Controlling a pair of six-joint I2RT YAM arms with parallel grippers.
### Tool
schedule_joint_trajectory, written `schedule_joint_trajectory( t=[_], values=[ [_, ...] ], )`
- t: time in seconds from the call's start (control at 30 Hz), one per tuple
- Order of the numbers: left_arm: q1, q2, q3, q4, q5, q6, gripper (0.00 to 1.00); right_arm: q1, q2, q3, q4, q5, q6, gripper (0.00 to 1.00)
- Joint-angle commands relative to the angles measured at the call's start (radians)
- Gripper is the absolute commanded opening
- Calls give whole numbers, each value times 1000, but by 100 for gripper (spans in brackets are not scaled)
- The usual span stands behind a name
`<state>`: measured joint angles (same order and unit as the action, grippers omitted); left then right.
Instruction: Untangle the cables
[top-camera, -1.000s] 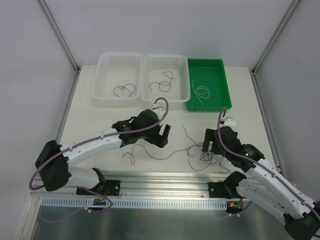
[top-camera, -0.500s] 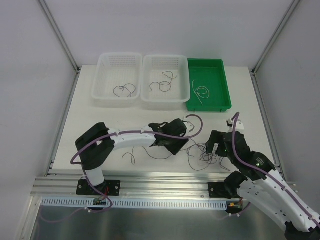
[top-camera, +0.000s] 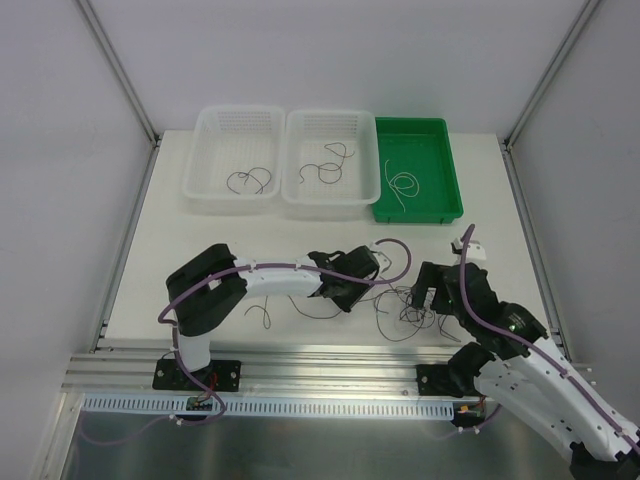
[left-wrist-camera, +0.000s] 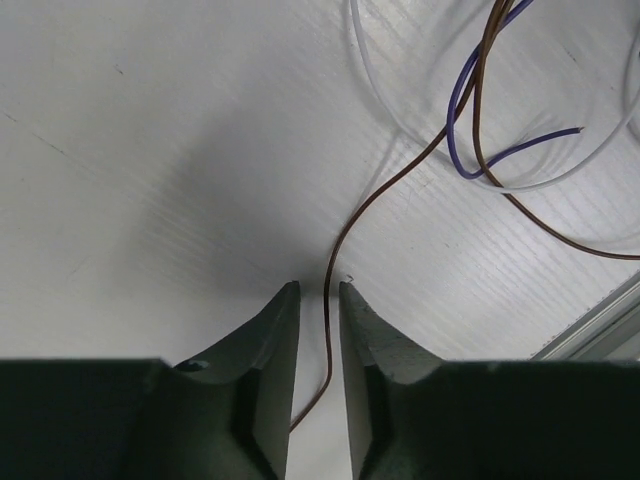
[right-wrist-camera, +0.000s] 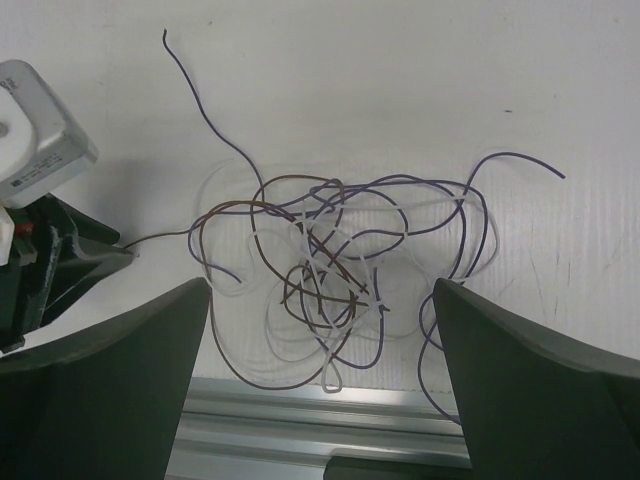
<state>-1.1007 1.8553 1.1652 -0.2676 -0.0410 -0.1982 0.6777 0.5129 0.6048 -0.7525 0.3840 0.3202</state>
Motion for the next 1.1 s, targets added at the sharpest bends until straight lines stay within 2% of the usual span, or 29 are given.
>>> schedule_joint_trajectory(
  t=[0.0,0.13,0.4,0.47,0.57,0.6,0.67,0.7,0.8,0.83,0.93,1.07],
  values=[
    [-11,4,19,-13,-17,-9,21,-4,30,-19,34,-13,19,100],
    [-11,-5,10,-12,-8,-10,1,-3,61,-88,122,-37,37,100],
    [-11,-102,-48,-13,-37,-50,0,-4,200,-171,278,-40,79,99],
    [-11,-132,-62,-15,-56,-59,0,-4,254,-183,304,-43,80,95],
    [-7,-217,-97,-15,-112,-81,0,-4,308,-192,328,-51,79,78],
    [-2,-235,-117,-16,-126,-98,0,-4,311,-194,332,-54,80,63],
    [28,-290,-156,-18,-148,-134,0,-6,299,-189,323,-48,74,49],
    [45,-309,-171,-21,-151,-151,0,-6,288,-178,311,-30,72,33],
    [148,-387,-244,-24,-152,-219,0,-9,222,-149,233,41,51,3],
    [174,-409,-266,-25,-151,-234,0,-13,204,-122,179,64,48,1],
    [272,-516,-354,-27,-163,-282,0,-29,133,-70,87,145,22,1],
    [409,-726,-455,-33,-180,-334,0,-53,64,-1,3,210,11,1]
  ],
)
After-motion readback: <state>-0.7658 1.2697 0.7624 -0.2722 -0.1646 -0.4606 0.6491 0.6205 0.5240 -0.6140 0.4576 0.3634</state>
